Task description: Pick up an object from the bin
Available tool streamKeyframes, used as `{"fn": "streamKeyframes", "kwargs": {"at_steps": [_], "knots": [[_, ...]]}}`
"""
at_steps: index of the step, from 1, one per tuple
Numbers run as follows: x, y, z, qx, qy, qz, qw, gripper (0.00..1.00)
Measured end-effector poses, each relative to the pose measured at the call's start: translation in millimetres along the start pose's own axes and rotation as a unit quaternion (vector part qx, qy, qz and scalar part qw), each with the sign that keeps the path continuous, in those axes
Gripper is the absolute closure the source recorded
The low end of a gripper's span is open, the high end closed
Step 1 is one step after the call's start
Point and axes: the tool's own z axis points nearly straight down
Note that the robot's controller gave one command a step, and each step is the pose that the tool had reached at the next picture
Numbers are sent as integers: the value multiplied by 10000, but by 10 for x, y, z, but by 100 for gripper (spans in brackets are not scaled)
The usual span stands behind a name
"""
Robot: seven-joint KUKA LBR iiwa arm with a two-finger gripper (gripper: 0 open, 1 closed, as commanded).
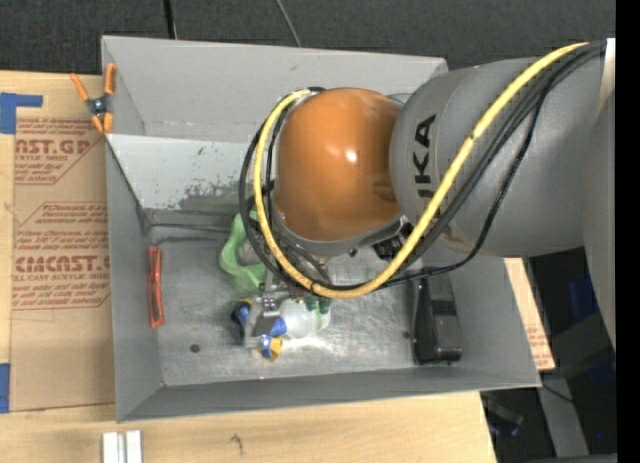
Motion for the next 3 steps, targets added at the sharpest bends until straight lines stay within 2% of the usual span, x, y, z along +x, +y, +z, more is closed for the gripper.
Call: {"fn": "streamKeyframes", "kwargs": {"at_steps": [1,2,3], "knots": [[-237,-386,728,-8,-26,-47,10000,0],[-381,-625,1258,10,61,-1314,9913,0],[-773,-773,1452,-25,-15,-923,9957,0]]}}
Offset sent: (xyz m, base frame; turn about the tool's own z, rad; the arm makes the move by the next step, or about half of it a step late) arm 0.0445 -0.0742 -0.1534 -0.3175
